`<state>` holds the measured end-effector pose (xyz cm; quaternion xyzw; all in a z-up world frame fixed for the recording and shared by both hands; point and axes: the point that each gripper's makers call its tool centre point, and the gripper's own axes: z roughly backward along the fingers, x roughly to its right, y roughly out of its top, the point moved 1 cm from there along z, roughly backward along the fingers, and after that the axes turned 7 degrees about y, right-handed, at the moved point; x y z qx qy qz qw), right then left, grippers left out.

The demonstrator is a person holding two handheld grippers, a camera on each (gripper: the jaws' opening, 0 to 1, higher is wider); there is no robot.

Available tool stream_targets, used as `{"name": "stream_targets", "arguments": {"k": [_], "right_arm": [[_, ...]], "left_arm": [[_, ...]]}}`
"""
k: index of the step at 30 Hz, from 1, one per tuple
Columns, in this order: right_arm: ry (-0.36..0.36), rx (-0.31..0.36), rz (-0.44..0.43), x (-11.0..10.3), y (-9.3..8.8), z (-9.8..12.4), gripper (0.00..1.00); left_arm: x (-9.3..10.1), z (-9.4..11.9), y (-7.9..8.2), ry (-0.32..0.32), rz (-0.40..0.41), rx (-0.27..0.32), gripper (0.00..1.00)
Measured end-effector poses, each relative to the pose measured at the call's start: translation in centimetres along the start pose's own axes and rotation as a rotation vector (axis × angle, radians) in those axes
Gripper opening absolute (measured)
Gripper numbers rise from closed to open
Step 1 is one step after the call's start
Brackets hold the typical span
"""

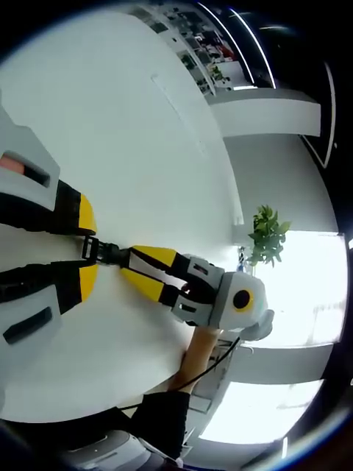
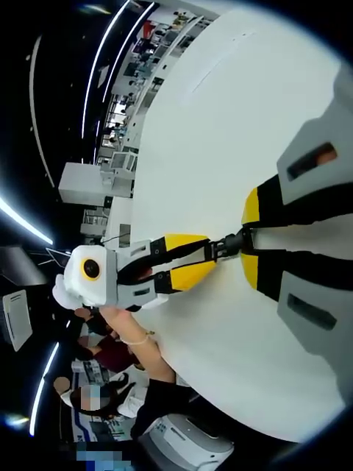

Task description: Snap the two parts of the plastic buckle together until the buckle closes and remains connected.

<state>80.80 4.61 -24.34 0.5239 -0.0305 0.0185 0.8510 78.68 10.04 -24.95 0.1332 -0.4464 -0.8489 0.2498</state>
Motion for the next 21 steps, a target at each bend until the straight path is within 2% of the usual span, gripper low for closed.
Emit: {"name": "stream_targets", "arguments": {"k": [21], "right_arm": [[0.01,0.012,-0.006,-0.07,0.11,-0.11,0.11]], "left_arm": [[0.18,-0.13,-0.29,-0.001,-0.017,-0.015,0.13]]}}
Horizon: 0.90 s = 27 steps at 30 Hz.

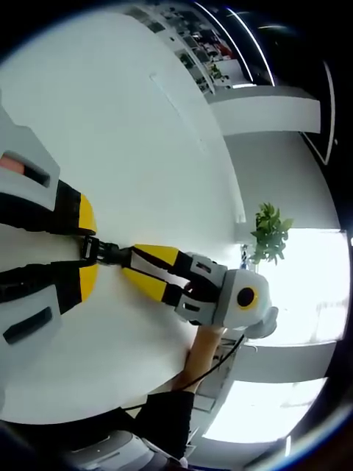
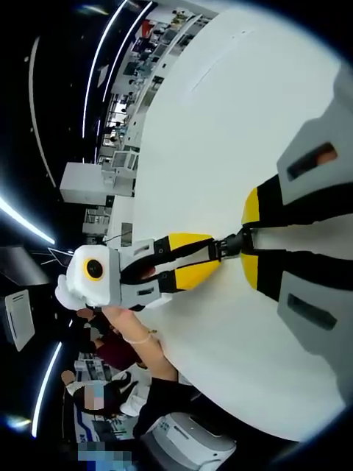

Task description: Snap the two parts of the plastic buckle together until the buckle closes and remains connected.

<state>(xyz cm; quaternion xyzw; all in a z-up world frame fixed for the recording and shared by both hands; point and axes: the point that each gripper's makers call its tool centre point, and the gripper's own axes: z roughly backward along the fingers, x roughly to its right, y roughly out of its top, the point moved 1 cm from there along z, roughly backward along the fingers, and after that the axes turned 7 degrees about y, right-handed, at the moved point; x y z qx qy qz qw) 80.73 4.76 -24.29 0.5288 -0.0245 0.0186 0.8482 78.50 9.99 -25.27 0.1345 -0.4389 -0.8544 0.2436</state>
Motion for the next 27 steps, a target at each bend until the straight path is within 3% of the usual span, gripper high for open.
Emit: {"name": "stream_targets", "arguments": {"k": [27], "right_arm": [[0.004,-0.003,0.007,-0.18,-0.06,-0.18,0.11]], "left_arm": [[0.21,-0.18,-0.24,-0.012,0.0,-0.01,0.13]]}}
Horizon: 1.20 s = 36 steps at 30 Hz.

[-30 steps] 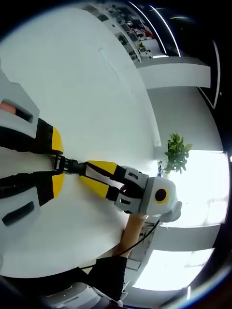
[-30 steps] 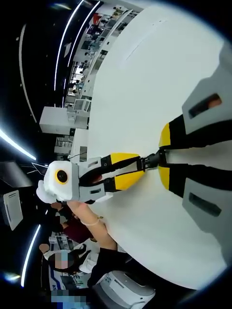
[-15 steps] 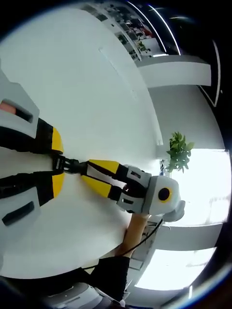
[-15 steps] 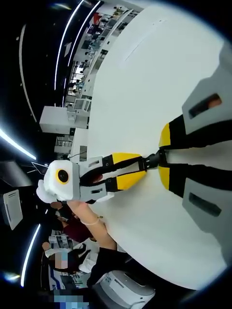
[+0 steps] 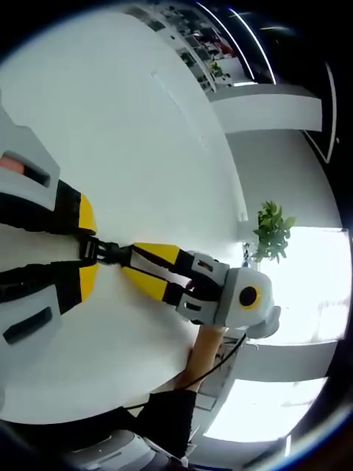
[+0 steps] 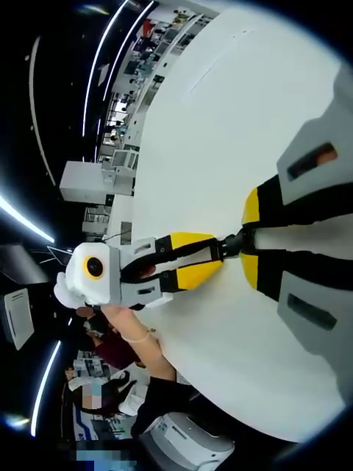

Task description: Snap the two parts of the plastic buckle together until the buckle closes and remains connected.

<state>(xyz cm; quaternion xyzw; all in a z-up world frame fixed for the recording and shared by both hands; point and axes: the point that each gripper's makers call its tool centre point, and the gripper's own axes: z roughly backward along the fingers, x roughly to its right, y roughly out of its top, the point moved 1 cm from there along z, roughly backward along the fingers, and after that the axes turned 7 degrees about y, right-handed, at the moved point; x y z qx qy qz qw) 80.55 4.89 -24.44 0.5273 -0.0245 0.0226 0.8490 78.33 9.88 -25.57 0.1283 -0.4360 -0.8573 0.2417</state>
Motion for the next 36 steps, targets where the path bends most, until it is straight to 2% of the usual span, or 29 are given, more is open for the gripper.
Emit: {"name": "stream_targets", "arguments": {"k": [14,17,29,36], "right_arm": [[0.012,0.011,-0.013,-0.41,0.36,-0.21,0.11],[0.002,-0.003,0.013,-0.43,0.31,-0.22,0.11],[-0.003,-0.013,0.003,-0.6,0.14,-0.38,0.11],[-0.047,-0.025,-0.032,-0.33,0.28,-0.62,0.11]], "left_arm": [[0.14,-0.02,0.16,-0.014,0.004,0.008,0.13],[0.35,-0.03,0.12,-0.012,-0.012,0.004,0.13],[0.71,-0.11,0.07,-0.016,-0.008,0.003,0.13],[0.71,-0.21,0.12,-0.006,-0.003,0.0,0.12]]}}
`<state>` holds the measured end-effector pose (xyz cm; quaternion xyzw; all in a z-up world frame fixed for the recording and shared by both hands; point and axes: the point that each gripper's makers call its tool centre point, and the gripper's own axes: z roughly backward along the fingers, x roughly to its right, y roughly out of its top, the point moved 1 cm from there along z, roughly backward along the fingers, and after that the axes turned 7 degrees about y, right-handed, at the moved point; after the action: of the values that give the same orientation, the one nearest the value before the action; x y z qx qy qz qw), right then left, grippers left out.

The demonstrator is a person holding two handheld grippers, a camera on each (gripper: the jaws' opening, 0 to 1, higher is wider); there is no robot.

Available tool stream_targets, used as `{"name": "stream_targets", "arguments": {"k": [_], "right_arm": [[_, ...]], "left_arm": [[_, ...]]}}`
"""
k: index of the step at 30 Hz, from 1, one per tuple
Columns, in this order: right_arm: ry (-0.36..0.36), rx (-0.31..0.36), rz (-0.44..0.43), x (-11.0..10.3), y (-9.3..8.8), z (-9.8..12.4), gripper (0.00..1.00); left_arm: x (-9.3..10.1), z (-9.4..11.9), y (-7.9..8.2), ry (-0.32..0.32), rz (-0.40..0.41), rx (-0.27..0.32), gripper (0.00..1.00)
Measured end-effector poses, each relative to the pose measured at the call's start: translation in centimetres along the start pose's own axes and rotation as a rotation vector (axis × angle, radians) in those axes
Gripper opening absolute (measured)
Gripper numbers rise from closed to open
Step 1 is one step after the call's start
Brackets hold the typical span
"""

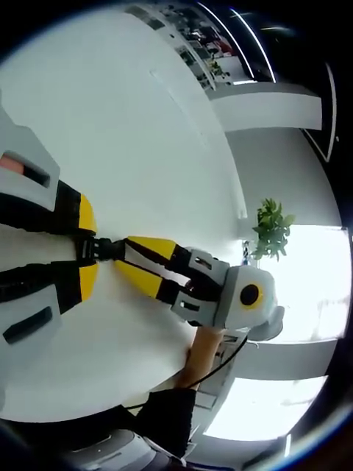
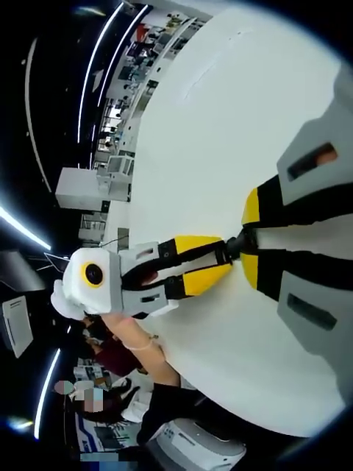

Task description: Snap the two parts of the plastic buckle together until the buckle closes and remains connected.

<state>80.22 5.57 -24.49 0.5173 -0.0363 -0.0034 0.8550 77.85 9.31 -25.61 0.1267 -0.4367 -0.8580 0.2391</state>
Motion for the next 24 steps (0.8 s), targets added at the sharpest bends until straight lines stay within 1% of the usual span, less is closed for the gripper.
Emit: {"name": "stream_targets", "arguments": {"k": [6,12,16,17,22,24], "right_arm": [[-0.035,-0.019,0.005,0.06,0.11,-0.15,0.11],[-0.044,-0.033,0.033,0.03,0.16,-0.16,0.11],[-0.037,-0.029,0.055,0.06,0.22,-0.14,0.11],[-0.032,-0.03,0.075,0.03,0.22,-0.13,0.11],[-0.025,-0.027,0.095,0.05,0.13,-0.04,0.12],[-0.02,-0.025,0.088,0.08,0.08,0.04,0.12]], "left_arm": [[-0.01,-0.01,0.01,0.007,0.003,-0.004,0.12],[0.02,0.05,-0.05,0.002,-0.01,0.003,0.13],[0.02,0.07,-0.04,-0.003,-0.02,0.01,0.13],[-0.11,0.09,-0.02,0.0,-0.019,0.01,0.14],[-0.28,0.22,-0.06,0.002,-0.02,0.008,0.15],[-0.21,0.28,-0.1,-0.004,-0.021,0.007,0.16]]}}
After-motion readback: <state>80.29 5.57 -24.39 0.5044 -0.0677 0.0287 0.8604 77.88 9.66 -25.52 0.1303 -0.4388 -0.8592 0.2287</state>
